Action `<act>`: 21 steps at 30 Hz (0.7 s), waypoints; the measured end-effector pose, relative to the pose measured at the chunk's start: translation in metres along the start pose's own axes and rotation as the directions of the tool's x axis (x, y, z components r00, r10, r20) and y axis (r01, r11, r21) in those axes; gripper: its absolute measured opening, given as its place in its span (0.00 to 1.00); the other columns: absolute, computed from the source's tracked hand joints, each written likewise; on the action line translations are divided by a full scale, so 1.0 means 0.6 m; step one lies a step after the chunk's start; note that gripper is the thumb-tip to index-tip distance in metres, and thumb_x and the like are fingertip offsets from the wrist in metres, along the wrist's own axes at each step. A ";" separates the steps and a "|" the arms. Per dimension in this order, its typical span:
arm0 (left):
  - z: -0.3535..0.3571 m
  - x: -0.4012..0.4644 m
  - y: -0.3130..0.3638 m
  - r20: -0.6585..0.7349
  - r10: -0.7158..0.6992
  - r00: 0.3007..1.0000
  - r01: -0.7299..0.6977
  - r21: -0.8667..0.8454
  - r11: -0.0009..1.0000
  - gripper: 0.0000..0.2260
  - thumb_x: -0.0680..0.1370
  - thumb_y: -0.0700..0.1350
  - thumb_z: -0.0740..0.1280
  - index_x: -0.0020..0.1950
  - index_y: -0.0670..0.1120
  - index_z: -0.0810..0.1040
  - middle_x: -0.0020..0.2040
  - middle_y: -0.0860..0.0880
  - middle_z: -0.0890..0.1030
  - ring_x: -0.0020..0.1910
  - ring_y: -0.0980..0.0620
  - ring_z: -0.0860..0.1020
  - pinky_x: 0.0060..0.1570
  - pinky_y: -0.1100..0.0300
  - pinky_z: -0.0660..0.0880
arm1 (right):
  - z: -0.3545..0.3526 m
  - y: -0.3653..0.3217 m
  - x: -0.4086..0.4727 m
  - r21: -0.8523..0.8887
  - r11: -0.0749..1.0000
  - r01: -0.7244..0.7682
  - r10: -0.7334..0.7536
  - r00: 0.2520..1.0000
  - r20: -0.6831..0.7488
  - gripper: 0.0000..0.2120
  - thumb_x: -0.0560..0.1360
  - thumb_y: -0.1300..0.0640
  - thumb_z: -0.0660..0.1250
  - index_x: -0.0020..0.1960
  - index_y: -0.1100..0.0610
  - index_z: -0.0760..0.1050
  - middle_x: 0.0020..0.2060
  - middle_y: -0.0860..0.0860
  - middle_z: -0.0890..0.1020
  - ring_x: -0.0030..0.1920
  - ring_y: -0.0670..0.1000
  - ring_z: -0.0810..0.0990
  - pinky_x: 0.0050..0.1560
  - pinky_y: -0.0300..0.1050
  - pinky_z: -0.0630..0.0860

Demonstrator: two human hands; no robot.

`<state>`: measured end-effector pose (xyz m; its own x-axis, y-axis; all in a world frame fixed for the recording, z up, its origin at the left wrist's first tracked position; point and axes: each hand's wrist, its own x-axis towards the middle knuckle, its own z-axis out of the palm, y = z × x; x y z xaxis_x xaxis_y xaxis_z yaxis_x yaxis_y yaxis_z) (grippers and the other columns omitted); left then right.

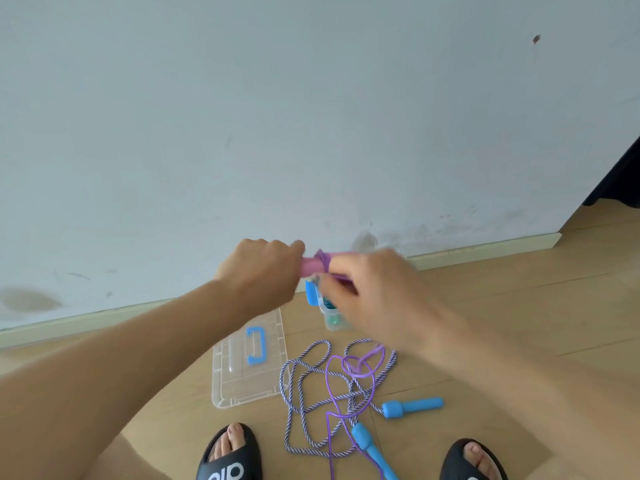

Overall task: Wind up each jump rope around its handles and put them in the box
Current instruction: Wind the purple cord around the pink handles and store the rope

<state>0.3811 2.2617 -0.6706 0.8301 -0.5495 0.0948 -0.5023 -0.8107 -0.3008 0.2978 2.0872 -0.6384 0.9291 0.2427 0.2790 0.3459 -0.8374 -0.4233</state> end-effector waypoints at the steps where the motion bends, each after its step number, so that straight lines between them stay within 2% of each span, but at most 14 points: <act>1: 0.003 -0.003 0.013 0.008 0.048 0.999 -0.048 0.033 0.998 0.05 0.80 0.48 0.58 0.53 0.48 0.68 0.39 0.49 0.77 0.35 0.43 0.76 0.32 0.56 0.63 | -0.013 0.008 0.011 -0.125 0.991 0.044 -0.051 0.997 -0.052 0.23 0.79 0.46 0.61 0.29 0.54 0.61 0.20 0.49 0.62 0.24 0.52 0.62 0.27 0.46 0.55; 3: 0.006 -0.008 0.033 -0.005 0.111 0.994 -0.111 0.060 0.992 0.06 0.80 0.47 0.58 0.55 0.47 0.69 0.43 0.49 0.80 0.35 0.42 0.76 0.33 0.55 0.63 | -0.031 0.026 0.029 -0.295 0.953 0.076 -0.105 0.991 -0.082 0.27 0.79 0.43 0.59 0.28 0.55 0.56 0.20 0.50 0.58 0.24 0.54 0.59 0.27 0.43 0.50; 4: 0.007 -0.010 0.039 -0.023 0.131 0.991 -0.130 0.053 0.990 0.05 0.80 0.47 0.58 0.53 0.47 0.68 0.43 0.48 0.79 0.33 0.42 0.73 0.33 0.55 0.63 | -0.033 0.037 0.038 -0.333 0.939 0.090 -0.123 0.989 -0.080 0.29 0.80 0.42 0.58 0.27 0.56 0.56 0.20 0.50 0.58 0.25 0.54 0.59 0.27 0.43 0.50; 7: 0.001 -0.018 0.052 -0.094 0.183 0.979 -0.182 0.021 0.983 0.08 0.79 0.47 0.61 0.44 0.47 0.63 0.37 0.49 0.77 0.28 0.43 0.67 0.29 0.57 0.61 | -0.030 0.063 0.061 -0.351 0.933 0.084 -0.097 0.995 -0.019 0.29 0.81 0.39 0.57 0.29 0.57 0.57 0.22 0.52 0.61 0.28 0.55 0.62 0.29 0.45 0.53; 11: -0.024 -0.030 0.057 -0.204 0.323 0.924 -0.330 0.002 0.944 0.20 0.65 0.46 0.75 0.37 0.48 0.62 0.24 0.50 0.71 0.16 0.44 0.67 0.22 0.62 0.56 | -0.022 0.079 0.088 -0.201 0.979 0.035 -0.017 0.996 0.091 0.30 0.78 0.36 0.58 0.29 0.57 0.59 0.23 0.51 0.62 0.29 0.53 0.62 0.32 0.46 0.59; 13: -0.038 -0.033 0.061 -0.300 0.333 0.894 -0.360 -0.037 0.932 0.14 0.65 0.46 0.73 0.37 0.47 0.68 0.24 0.50 0.72 0.16 0.44 0.69 0.22 0.63 0.57 | -0.003 0.095 0.093 0.051 0.996 -0.075 0.063 0.976 0.209 0.30 0.78 0.37 0.61 0.27 0.55 0.60 0.23 0.48 0.61 0.28 0.51 0.60 0.33 0.47 0.60; 15: -0.053 -0.034 0.059 -0.404 0.266 0.875 -0.337 -0.115 0.935 0.09 0.70 0.48 0.68 0.45 0.45 0.73 0.27 0.49 0.75 0.20 0.42 0.70 0.23 0.61 0.60 | 0.027 0.122 0.090 0.389 0.875 -0.288 0.151 0.926 0.345 0.23 0.78 0.43 0.65 0.28 0.52 0.67 0.26 0.49 0.67 0.30 0.50 0.65 0.36 0.44 0.66; 17: -0.074 -0.034 0.045 -0.406 0.123 0.906 -0.230 -0.227 0.946 0.06 0.74 0.50 0.64 0.46 0.49 0.70 0.30 0.50 0.76 0.25 0.41 0.68 0.27 0.59 0.62 | 0.051 0.140 0.081 0.494 0.751 -0.439 0.244 0.879 0.411 0.10 0.79 0.54 0.66 0.40 0.52 0.72 0.33 0.49 0.74 0.32 0.47 0.73 0.39 0.44 0.76; 18: -0.079 -0.033 0.033 -0.366 0.039 0.930 -0.154 -0.290 0.945 0.05 0.76 0.50 0.62 0.45 0.50 0.69 0.31 0.51 0.75 0.28 0.41 0.68 0.29 0.57 0.64 | 0.058 0.136 0.075 0.507 0.720 -0.474 0.271 0.864 0.424 0.11 0.80 0.59 0.64 0.39 0.52 0.70 0.31 0.46 0.73 0.28 0.43 0.72 0.34 0.38 0.75; 19: -0.081 -0.032 0.020 -0.328 -0.039 0.944 -0.080 -0.341 0.937 0.06 0.78 0.51 0.61 0.45 0.50 0.68 0.32 0.51 0.74 0.30 0.41 0.69 0.31 0.56 0.66 | 0.065 0.119 0.070 0.523 0.681 -0.513 0.302 0.847 0.437 0.16 0.82 0.59 0.59 0.35 0.53 0.65 0.25 0.44 0.68 0.23 0.42 0.66 0.26 0.33 0.67; 20: -0.078 -0.030 0.006 -0.297 -0.098 0.950 -0.021 -0.371 0.928 0.07 0.78 0.51 0.61 0.44 0.49 0.69 0.33 0.50 0.74 0.31 0.41 0.70 0.33 0.55 0.68 | 0.069 0.095 0.062 0.528 0.642 -0.556 0.333 0.823 0.461 0.20 0.84 0.57 0.54 0.33 0.53 0.60 0.22 0.44 0.62 0.20 0.43 0.60 0.21 0.33 0.59; 21: -0.072 -0.026 -0.007 -0.262 -0.136 0.955 0.026 -0.382 0.924 0.08 0.78 0.52 0.61 0.44 0.49 0.70 0.33 0.50 0.75 0.33 0.41 0.72 0.34 0.54 0.69 | 0.069 0.069 0.049 0.534 0.611 -0.584 0.347 0.804 0.482 0.21 0.84 0.53 0.50 0.32 0.54 0.57 0.21 0.46 0.59 0.19 0.44 0.57 0.20 0.34 0.56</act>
<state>0.3598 2.2645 -0.6297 0.7979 -0.4679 0.3800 -0.5346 -0.8406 0.0875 0.3450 2.0799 -0.6831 0.9304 0.1407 -0.3384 -0.2614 -0.3923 -0.8819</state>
